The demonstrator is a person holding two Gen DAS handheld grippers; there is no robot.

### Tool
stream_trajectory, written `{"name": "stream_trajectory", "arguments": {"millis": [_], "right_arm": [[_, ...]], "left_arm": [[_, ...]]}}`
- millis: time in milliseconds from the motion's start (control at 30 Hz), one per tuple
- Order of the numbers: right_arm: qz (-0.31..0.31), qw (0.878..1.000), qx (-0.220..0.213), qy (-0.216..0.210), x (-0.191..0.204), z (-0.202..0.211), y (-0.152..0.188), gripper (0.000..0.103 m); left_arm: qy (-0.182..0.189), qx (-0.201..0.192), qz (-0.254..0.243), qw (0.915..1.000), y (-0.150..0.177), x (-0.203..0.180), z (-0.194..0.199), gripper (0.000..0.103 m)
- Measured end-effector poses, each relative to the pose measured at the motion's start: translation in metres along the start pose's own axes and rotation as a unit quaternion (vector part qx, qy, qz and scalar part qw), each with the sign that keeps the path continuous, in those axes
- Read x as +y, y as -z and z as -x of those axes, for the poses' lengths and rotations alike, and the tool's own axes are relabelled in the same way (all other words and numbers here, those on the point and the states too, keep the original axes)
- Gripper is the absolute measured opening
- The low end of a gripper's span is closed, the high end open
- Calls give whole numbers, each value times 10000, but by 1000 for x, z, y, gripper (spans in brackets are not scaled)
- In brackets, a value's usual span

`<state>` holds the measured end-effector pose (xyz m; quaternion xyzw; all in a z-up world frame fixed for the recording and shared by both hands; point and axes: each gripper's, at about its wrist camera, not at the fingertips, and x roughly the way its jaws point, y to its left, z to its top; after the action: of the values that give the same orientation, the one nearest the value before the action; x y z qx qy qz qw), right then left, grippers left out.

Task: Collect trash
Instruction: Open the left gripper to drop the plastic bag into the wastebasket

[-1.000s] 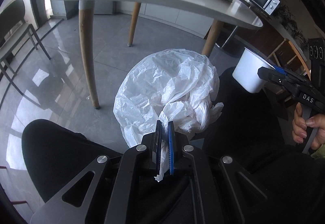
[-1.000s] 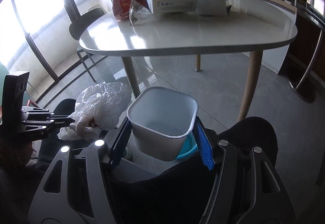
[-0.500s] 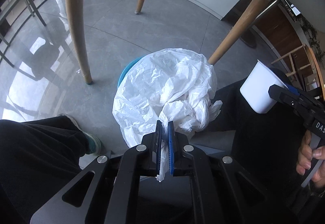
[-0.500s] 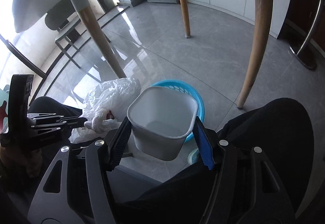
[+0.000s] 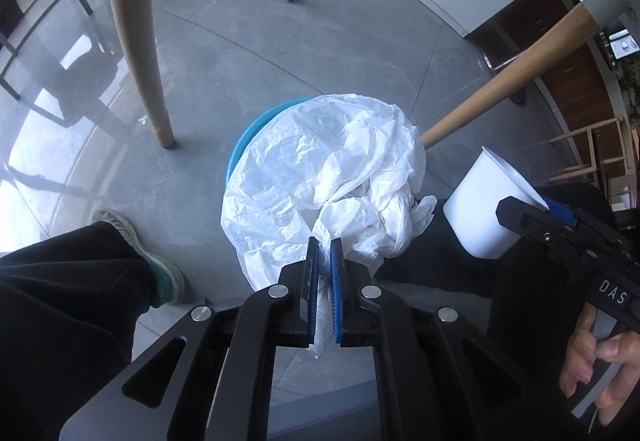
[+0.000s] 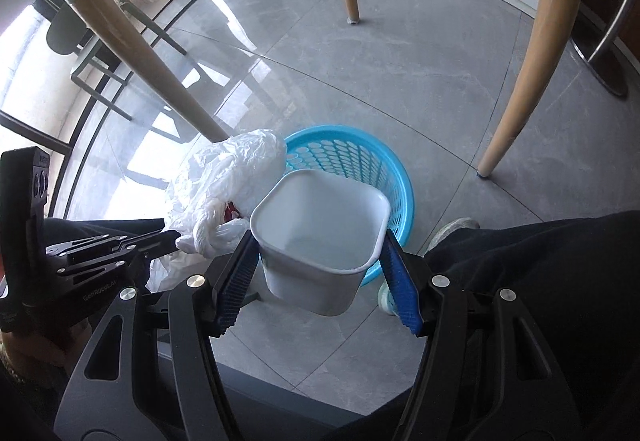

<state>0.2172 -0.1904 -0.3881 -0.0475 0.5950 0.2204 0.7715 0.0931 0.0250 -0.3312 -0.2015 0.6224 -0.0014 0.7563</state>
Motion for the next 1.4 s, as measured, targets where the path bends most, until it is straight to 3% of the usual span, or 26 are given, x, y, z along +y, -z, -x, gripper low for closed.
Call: {"name": "stream_trajectory", "arguments": {"millis": [333,533,600,633,667,1000,1200,1400], "right_arm": [[-340,9978,562,63,-11,-73,-22,58],[-387,9969,668,149,-17,-90,-30,60],[-464,9965,669,172,-21,-90,-31,62],[-501,9964,671,160,-23,-87,-29,67],[-521,9962,679,159,-23,-87,-29,69],[-429,9952,849,211,-18,-84,-24,75],[-122,9969,731,262,-7,-61,-18,80],[-9,9981,607,105,-2,-28,-7,84]], "left_arm": [[-211,347,102,9991,-23,10,-43,5],[-223,350,95,9991,-34,9,-55,6],[-367,152,-28,9992,-38,5,-54,15],[-351,86,-65,9993,-40,3,-52,27],[-296,49,-75,9995,-42,3,-53,32],[-242,138,321,9991,-41,20,-49,32],[-106,131,610,9980,-31,31,-29,32],[-319,-71,483,9983,-17,23,0,35]]}}
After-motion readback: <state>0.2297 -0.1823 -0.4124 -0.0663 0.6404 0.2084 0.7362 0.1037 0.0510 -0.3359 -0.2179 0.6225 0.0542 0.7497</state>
